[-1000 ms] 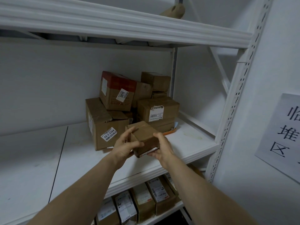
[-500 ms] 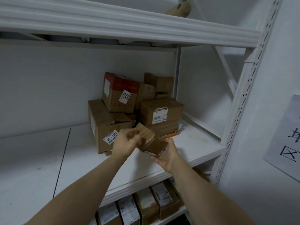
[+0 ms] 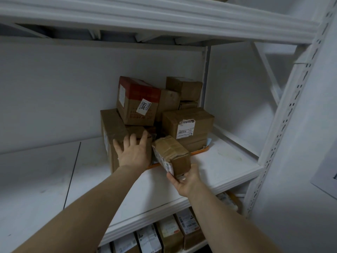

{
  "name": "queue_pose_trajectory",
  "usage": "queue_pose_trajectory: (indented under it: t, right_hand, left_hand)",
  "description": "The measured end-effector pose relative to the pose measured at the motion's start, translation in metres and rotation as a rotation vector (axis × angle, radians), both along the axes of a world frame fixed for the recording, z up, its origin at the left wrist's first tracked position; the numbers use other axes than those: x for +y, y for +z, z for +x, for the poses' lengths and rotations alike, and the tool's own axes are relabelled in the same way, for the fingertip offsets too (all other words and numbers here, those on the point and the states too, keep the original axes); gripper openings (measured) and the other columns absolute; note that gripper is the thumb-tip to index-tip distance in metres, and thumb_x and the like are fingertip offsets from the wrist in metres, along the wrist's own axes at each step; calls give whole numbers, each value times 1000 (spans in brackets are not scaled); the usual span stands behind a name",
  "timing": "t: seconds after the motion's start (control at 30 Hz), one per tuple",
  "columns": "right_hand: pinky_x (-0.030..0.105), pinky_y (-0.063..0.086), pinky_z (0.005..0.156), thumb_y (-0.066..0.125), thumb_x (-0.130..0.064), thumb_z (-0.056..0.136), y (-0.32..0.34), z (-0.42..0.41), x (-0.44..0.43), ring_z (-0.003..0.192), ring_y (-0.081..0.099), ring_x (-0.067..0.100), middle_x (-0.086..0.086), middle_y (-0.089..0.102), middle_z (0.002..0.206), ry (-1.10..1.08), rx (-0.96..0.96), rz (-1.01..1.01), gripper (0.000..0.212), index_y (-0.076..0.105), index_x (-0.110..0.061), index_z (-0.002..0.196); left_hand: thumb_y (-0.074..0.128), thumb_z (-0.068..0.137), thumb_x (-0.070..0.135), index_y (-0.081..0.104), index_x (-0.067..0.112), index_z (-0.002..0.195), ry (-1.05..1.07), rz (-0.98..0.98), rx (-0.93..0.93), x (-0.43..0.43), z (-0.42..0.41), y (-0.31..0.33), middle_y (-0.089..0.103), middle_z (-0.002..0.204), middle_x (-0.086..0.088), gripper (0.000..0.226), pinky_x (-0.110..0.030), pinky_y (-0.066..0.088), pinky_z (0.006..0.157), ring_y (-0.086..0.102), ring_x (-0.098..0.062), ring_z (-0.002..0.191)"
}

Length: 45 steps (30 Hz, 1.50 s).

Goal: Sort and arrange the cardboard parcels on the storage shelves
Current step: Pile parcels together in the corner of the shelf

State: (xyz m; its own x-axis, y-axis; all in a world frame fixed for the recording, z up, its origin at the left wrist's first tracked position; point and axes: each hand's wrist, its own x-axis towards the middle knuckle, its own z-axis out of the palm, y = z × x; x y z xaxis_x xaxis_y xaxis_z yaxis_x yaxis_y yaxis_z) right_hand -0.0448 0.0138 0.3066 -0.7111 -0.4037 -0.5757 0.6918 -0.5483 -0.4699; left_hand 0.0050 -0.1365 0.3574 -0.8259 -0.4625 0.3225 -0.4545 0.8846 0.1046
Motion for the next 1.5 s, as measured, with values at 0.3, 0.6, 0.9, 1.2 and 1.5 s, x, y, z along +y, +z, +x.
queue_pose_trajectory:
  t: [0.3, 0.6, 0.9, 1.2, 1.5]
  right_hand:
    - [39, 58, 47, 43, -47, 95, -2, -7, -14, 97, 58, 36, 20, 59, 114, -29, -47, -56, 55, 63, -2, 120]
    - [41, 59, 63, 42, -27, 103, 1, -10, -43, 106, 58, 35, 21, 56, 127, -14, 37, -45, 35, 59, -4, 123]
    - [35, 57, 66, 47, -19, 101, -5, -20, -60, 59, 58, 24, 13, 59, 93, -244, 195, 385, 28, 50, -3, 124]
    - [39, 50, 92, 45, -21, 102, -2, -28, -81, 99, 57, 31, 18, 54, 107, -59, 261, 394, 38, 46, -1, 134]
    - [34, 52, 61, 42, -8, 99, 5, -31, -67, 87, 58, 29, 13, 57, 85, 84, 350, 583, 23, 57, 0, 115]
  left_hand:
    - [53, 85, 30, 25, 29, 142, 55, -24, 25, -3, -5, -6, 21, 143, -11, 64, -64, -2, 112, 10, -33, 140]
    - [54, 83, 30, 23, 26, 142, 62, -16, 25, -8, -4, -4, 21, 142, -11, 67, -64, -1, 112, 10, -33, 140]
    - [59, 78, 35, 14, 16, 147, 108, -4, 99, -13, -4, -7, 15, 147, -15, 85, -60, -4, 114, 6, -34, 141]
    - [62, 77, 18, -2, 14, 150, 346, 551, 393, -30, 0, -8, 1, 153, -17, 97, -54, 22, 111, 13, -38, 140]
    - [67, 74, 28, -7, 11, 149, 343, 380, 282, -18, -4, 1, -7, 154, -18, 106, -53, -3, 115, -5, -35, 144]
